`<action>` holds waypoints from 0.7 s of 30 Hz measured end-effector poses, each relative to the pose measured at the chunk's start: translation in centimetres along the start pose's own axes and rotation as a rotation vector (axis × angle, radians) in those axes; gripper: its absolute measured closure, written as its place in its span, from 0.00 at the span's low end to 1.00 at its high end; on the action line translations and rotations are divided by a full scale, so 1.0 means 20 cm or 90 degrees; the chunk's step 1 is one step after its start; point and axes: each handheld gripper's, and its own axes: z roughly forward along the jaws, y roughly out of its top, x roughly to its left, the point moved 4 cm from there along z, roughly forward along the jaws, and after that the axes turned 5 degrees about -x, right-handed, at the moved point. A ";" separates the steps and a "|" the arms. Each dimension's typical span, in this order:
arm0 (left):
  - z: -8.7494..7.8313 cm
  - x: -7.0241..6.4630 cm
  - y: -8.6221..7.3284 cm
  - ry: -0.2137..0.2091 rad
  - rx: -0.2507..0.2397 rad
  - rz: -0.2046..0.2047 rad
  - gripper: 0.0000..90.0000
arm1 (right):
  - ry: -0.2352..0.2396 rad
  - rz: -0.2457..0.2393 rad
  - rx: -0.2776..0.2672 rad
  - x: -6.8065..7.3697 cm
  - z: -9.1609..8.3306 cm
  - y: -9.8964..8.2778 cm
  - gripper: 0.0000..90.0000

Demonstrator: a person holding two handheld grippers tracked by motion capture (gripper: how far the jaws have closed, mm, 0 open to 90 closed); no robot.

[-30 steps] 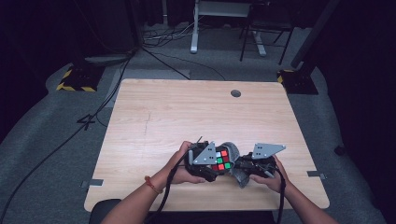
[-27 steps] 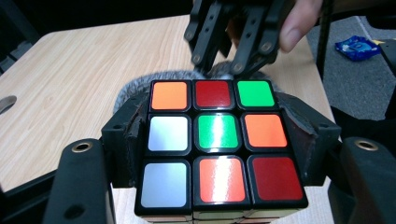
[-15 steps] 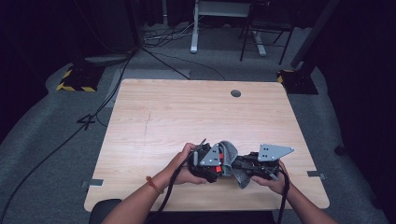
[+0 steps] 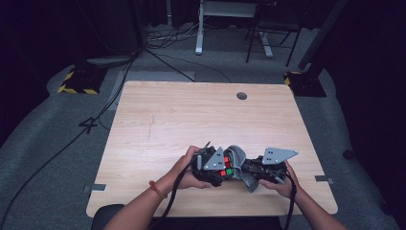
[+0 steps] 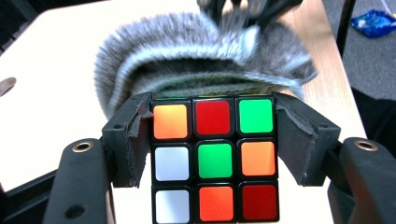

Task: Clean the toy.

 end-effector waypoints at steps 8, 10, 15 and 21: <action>-0.06 0.01 0.04 0.002 -0.051 -0.009 0.38 | 0.031 0.039 0.045 -0.02 0.06 -0.09 0.85; -0.06 0.01 0.04 -0.004 -0.056 -0.007 0.38 | 0.040 0.039 0.044 -0.01 0.07 -0.09 0.85; -0.05 0.01 0.02 -0.014 -0.058 -0.021 0.37 | 0.058 0.048 0.013 0.00 0.06 -0.07 0.85; -0.04 0.02 0.00 -0.022 -0.058 -0.045 0.37 | 0.060 0.048 -0.006 0.01 0.05 -0.06 0.86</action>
